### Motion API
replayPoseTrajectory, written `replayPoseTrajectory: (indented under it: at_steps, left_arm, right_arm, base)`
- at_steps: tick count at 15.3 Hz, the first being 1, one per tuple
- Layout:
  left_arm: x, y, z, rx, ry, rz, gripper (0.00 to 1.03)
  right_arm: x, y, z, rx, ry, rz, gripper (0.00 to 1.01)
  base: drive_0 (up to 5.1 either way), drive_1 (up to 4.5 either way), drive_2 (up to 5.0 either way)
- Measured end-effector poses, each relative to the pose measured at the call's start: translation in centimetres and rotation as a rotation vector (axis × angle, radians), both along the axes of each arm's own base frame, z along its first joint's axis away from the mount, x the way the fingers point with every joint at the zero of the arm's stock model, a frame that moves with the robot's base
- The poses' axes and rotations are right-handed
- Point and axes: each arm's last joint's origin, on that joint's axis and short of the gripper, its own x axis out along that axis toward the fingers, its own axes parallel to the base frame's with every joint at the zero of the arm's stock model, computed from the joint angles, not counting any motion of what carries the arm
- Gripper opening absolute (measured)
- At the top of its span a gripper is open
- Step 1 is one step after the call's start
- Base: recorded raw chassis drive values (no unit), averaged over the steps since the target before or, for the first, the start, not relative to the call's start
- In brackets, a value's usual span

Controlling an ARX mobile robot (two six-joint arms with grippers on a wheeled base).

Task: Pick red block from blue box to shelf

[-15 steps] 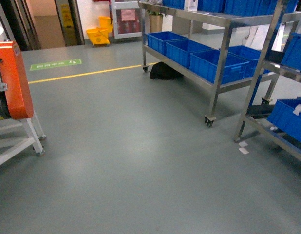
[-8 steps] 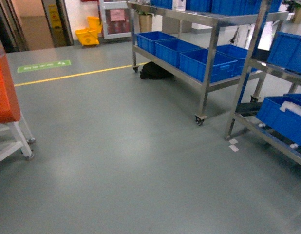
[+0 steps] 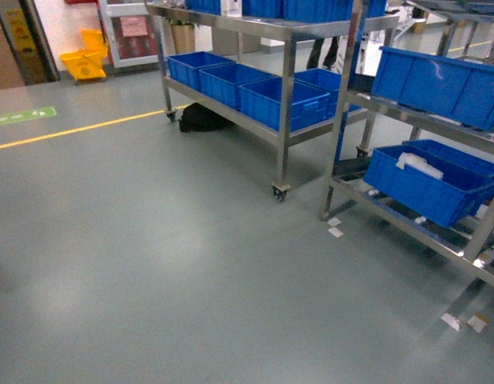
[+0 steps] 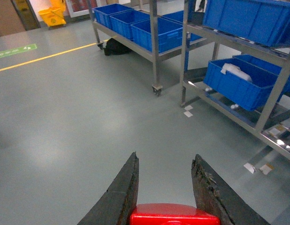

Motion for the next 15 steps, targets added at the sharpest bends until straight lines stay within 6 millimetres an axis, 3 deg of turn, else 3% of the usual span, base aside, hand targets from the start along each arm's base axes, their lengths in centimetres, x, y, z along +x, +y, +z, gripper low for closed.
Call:
replayPoseTrajectory:
  at_steps: [15]
  left_arm:
    - [0.0,0.0,0.0,0.0,0.0,0.0,0.98]
  right_arm:
    - [0.0,0.0,0.0,0.0,0.0,0.0,0.28]
  base:
    - [-1.5,-1.52,-1.5]
